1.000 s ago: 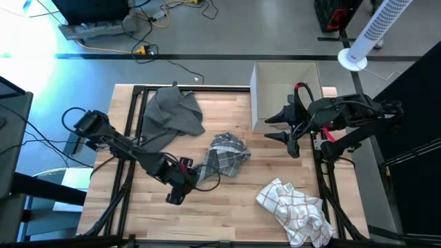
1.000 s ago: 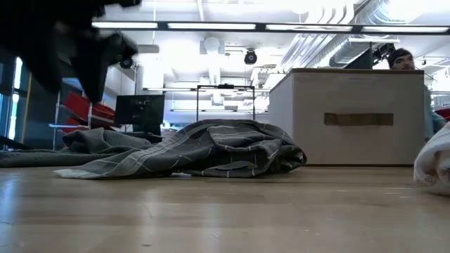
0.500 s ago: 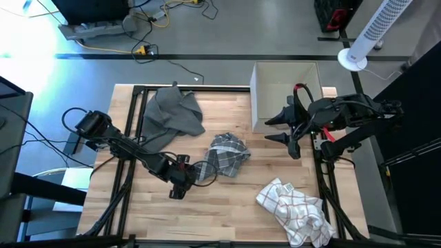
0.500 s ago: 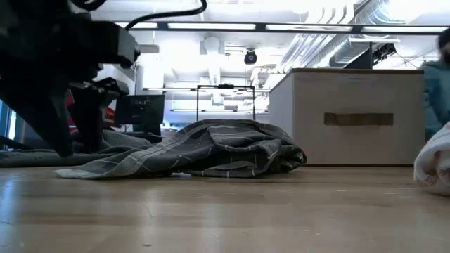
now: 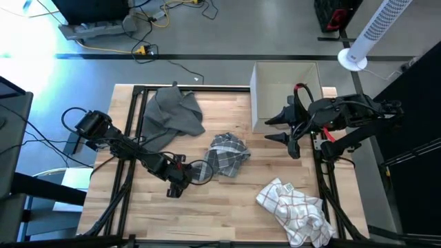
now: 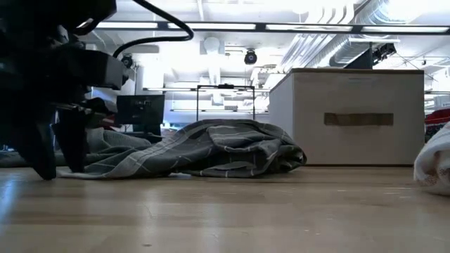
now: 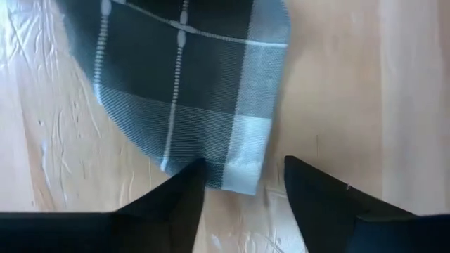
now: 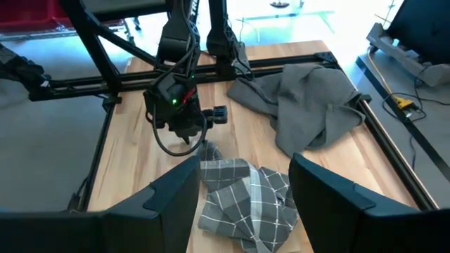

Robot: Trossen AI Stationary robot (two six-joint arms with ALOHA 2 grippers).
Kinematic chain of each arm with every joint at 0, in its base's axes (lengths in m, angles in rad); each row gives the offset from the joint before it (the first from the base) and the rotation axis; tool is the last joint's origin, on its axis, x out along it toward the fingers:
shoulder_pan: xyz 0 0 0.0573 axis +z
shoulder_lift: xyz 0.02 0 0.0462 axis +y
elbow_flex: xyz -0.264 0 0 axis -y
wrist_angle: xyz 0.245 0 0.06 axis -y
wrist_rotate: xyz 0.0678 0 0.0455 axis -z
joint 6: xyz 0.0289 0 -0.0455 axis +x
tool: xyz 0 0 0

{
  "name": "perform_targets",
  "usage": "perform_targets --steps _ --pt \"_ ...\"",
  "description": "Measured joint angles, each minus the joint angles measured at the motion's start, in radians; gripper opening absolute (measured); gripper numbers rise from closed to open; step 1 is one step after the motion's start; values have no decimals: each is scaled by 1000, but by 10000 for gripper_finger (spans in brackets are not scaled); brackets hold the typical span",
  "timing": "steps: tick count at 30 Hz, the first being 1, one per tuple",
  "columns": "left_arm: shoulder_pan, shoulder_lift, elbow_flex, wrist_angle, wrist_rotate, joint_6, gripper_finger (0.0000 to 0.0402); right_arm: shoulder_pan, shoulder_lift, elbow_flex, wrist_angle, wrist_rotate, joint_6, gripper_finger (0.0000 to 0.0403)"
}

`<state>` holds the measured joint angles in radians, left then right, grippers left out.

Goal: Fold towel
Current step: Fold the gray checkered towel

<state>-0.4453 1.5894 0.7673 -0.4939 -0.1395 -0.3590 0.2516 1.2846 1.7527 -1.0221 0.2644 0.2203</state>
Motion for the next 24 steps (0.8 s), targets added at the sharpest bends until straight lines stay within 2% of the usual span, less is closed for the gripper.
perform_targets --steps 5,6,11,17,24 --pt "17 -1 0 -6 17 -7 31 0 0 0 -9 25 0 204" --pt "23 -1 1 -8 25 -15 17 0 0 0 -9 25 1 204" --pt "61 -24 16 -49 104 -60 11 0 0 0 -15 27 28 204" --pt "126 -149 134 -200 215 -60 5 0 0 0 -48 19 34 204" --pt "187 -331 285 -420 235 -119 4 0 0 0 -149 3 42 204"
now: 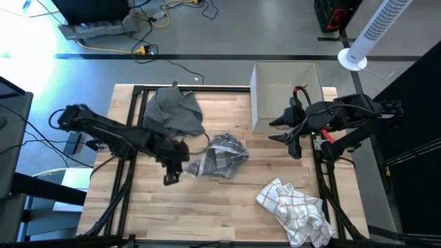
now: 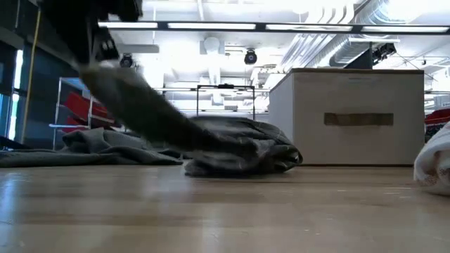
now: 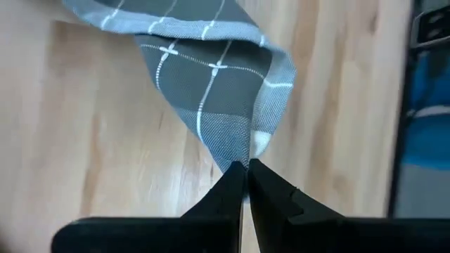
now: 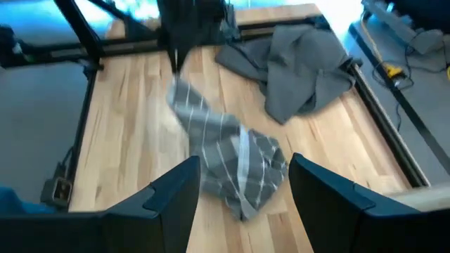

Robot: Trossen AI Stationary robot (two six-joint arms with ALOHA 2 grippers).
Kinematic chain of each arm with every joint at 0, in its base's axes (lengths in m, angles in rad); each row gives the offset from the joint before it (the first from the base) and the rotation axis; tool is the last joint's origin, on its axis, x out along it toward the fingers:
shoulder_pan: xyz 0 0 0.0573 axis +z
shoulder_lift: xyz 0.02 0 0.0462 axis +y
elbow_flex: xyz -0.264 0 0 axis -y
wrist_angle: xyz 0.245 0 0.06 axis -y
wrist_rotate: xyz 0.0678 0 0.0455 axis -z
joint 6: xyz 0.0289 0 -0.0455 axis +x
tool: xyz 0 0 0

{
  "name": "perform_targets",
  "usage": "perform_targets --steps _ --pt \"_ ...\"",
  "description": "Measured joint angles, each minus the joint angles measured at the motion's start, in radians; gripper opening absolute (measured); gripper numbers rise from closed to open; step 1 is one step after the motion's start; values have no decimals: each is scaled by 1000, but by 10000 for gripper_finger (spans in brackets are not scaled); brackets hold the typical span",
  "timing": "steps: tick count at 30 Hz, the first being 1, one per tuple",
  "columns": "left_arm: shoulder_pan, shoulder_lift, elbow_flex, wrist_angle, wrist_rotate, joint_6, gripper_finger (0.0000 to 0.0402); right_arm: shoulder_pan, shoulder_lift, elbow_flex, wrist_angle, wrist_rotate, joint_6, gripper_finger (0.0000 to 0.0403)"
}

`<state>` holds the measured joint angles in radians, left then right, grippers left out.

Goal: Fold towel
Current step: Fold the gray checkered towel

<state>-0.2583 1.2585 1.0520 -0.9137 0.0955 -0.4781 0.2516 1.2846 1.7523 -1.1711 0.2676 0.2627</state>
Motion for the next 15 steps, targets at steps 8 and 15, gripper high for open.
perform_targets --steps 8,15 --pt "58 -167 241 -19 -179 -19 4 0 0 0 -5 18 -11 204" --pt "78 -242 319 153 -344 -11 4 0 10 0 19 0 -57 204"
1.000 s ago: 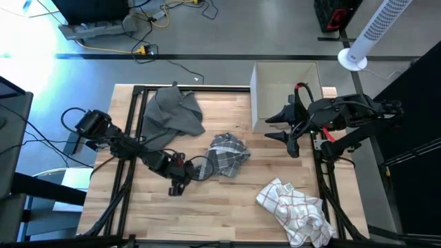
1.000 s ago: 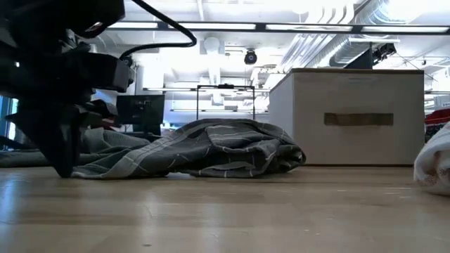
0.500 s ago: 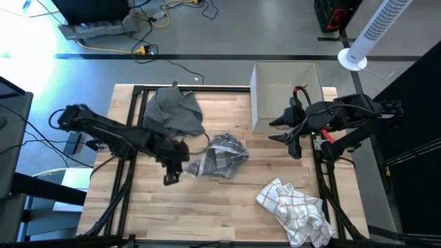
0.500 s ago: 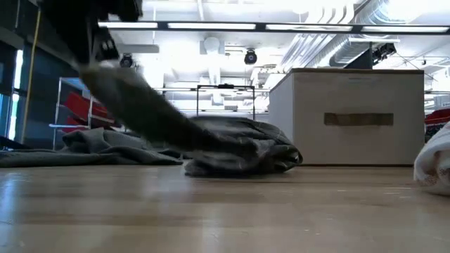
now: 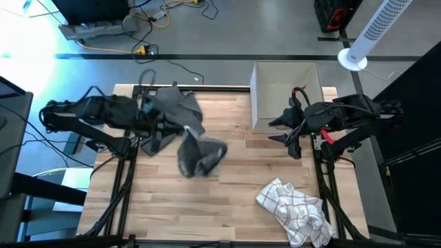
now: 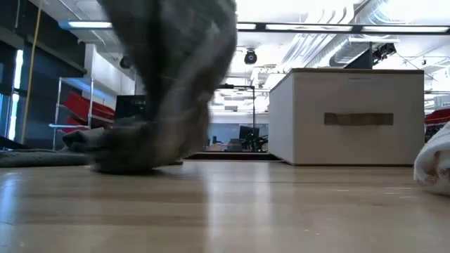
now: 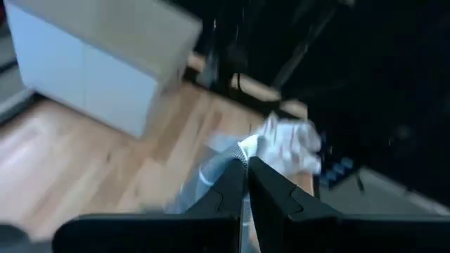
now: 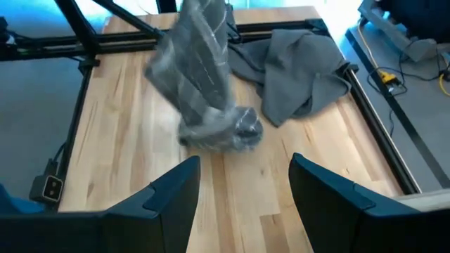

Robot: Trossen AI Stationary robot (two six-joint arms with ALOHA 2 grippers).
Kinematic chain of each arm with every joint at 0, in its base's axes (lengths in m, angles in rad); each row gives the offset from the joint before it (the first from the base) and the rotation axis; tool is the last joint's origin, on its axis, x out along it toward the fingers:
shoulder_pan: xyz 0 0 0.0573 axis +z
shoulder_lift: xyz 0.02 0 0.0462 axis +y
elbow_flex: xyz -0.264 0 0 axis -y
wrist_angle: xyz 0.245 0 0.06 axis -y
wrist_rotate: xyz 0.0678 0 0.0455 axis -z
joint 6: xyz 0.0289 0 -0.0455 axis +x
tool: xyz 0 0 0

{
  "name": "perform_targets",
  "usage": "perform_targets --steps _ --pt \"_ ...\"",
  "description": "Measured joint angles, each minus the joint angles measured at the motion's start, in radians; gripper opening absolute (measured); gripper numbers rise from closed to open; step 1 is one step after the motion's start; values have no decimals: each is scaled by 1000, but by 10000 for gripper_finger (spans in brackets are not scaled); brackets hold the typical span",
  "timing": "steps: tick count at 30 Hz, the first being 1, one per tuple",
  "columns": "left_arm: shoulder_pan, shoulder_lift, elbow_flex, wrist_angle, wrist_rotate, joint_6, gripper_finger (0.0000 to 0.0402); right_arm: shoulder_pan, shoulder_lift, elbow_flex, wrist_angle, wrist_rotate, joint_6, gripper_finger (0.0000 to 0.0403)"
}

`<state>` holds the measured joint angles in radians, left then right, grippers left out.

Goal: Fold towel
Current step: Fold the gray checkered towel

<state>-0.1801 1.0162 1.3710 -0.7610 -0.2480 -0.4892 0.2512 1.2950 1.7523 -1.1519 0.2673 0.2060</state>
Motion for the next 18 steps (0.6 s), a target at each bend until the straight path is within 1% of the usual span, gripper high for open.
perform_targets --steps 2,5,8,11,13,16,18 --pt "5 -5 0 -93 -28 -12 4 0 2 -1 1 -20 -9 204" --pt "20 10 -3 -211 -81 -90 4 0 -3 -42 37 -34 -25 204" --pt "33 35 -2 -201 -120 -128 4 0 -8 -110 82 -38 -24 204" --pt "43 84 -2 -146 -152 -153 4 0 -8 -194 170 -45 -27 204" --pt "51 128 -2 -108 -141 -161 4 0 -8 -253 261 -71 -32 204" --pt "52 198 -2 -72 -77 -162 4 0 -8 -334 424 -121 -49 204" --pt "49 242 -2 -50 -22 -152 4 0 -8 -375 521 -125 -48 204"
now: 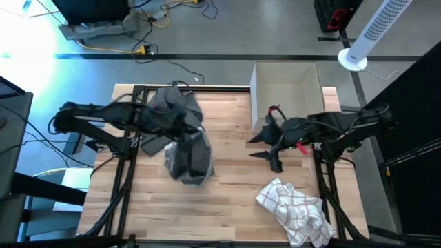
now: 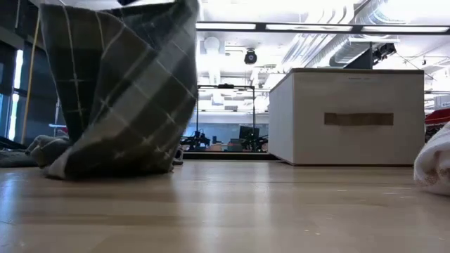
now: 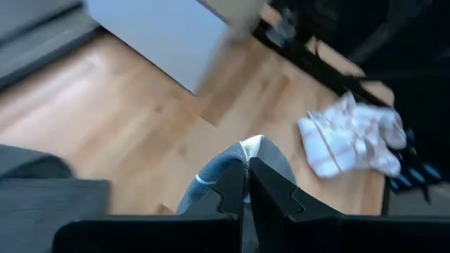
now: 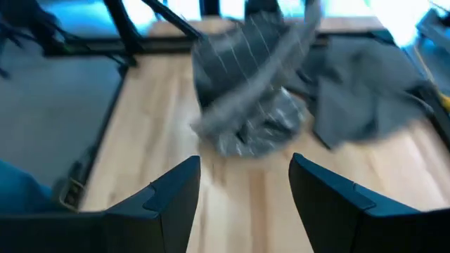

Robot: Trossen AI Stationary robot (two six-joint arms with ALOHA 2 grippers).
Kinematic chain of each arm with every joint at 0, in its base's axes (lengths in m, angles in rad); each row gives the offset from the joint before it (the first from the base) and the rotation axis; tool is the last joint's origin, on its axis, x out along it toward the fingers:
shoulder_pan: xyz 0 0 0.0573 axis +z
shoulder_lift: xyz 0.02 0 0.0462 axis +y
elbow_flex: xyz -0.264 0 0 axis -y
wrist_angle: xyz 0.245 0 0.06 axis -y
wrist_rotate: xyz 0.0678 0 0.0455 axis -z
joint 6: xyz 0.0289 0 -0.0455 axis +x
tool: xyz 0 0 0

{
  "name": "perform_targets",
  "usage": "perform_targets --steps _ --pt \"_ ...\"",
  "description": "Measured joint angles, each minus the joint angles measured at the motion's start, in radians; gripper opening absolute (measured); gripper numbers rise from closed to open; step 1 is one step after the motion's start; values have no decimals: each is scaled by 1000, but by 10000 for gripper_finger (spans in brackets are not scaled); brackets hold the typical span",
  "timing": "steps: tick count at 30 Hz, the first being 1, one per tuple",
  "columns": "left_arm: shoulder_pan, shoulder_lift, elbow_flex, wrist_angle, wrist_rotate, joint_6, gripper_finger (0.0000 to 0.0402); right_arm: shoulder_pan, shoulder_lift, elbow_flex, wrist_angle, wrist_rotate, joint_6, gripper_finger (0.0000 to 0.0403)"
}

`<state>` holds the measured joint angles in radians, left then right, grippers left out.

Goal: Fold towel
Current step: Fold the gray checkered towel

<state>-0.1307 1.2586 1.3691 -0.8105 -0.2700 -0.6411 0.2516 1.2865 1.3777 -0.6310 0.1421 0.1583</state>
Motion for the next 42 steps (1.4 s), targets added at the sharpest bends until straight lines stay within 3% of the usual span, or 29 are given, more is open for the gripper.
perform_targets --steps 9,17,25,34,38,42 --pt "-17 101 0 151 143 185 4 -4 50 -68 256 99 148 204" --pt "28 100 0 152 238 200 4 -8 203 -68 363 144 103 204" --pt "34 103 0 152 293 206 4 -42 291 -68 499 135 42 204" --pt "34 103 0 151 320 197 4 -85 309 -68 529 60 18 200" --pt "32 103 0 158 321 182 4 -97 309 -68 529 4 16 148" --pt "32 103 0 164 321 181 4 -102 310 -68 531 -51 -2 40"
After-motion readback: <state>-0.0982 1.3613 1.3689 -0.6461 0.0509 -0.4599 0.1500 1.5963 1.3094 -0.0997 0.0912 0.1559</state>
